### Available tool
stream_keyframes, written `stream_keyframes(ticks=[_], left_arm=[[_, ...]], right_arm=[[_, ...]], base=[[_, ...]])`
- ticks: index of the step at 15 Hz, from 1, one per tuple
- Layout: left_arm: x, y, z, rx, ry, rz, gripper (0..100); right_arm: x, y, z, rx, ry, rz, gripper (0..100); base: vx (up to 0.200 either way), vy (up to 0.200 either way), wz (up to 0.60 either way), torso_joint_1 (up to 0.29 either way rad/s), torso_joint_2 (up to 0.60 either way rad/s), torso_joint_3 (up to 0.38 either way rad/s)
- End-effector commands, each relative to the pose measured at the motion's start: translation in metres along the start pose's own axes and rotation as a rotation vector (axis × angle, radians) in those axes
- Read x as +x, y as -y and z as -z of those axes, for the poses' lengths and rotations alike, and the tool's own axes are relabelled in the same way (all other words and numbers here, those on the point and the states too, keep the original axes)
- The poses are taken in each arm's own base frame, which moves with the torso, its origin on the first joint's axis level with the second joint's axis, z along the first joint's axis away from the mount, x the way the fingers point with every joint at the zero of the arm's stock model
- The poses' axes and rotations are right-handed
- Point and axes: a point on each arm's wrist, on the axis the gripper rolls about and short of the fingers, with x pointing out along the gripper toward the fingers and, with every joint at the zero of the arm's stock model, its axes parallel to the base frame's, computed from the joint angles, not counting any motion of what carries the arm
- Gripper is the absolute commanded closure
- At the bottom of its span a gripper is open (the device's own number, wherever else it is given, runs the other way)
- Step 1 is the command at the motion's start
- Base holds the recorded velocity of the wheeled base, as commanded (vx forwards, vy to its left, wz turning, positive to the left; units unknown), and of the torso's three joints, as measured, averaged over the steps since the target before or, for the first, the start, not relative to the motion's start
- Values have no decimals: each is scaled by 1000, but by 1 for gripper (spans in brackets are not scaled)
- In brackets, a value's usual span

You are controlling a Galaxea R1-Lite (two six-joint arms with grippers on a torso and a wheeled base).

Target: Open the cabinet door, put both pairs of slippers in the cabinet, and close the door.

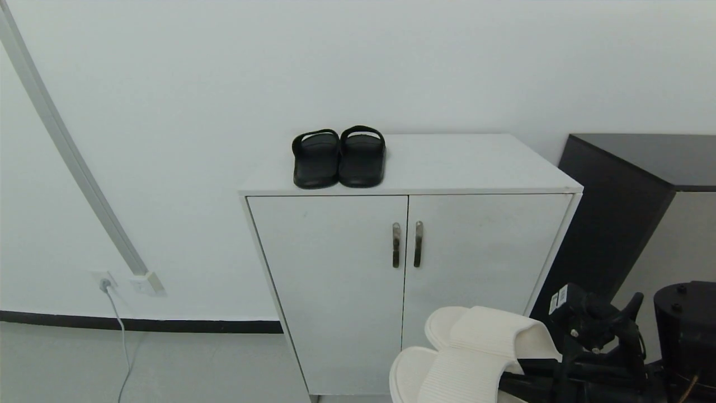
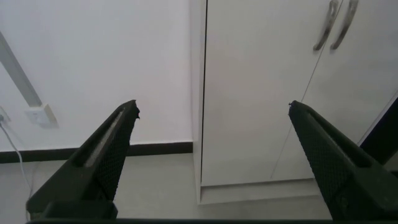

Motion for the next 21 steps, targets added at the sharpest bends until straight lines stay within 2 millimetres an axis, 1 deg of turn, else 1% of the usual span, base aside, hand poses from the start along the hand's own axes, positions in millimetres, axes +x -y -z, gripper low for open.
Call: stream_keyframes(ticks=[1, 8, 10, 14, 18, 20, 21], left_arm=[[0, 0, 0, 1, 0, 1, 0], [0, 0, 0, 9, 0, 3, 0], [0, 0, 0, 38, -1, 8, 0], [0, 0, 0, 36, -1, 12, 0], [1, 0, -2, 29, -9, 15, 0], [4, 0, -3, 32, -46, 17, 0], [2, 0, -13, 23, -18, 15, 0]], right_arm=[[1, 0, 1, 1, -5, -1, 100], [-1, 0, 4, 3, -11, 0, 100], [-2, 0, 6, -13, -15, 0, 100], [-2, 0, 6, -16, -15, 0, 100], [-2, 0, 6, -16, -15, 0, 100], [-2, -1, 6, -18, -9, -1, 100], [-2, -1, 8, -19, -5, -1, 100]], base=[[0, 0, 0, -163, 481, 325], [0, 0, 0, -131, 469, 334], [0, 0, 0, -83, 447, 361], [0, 0, 0, -49, 443, 392], [0, 0, 0, 1, 47, 43], [0, 0, 0, -10, 149, 122], [0, 0, 0, 2, 61, 41]])
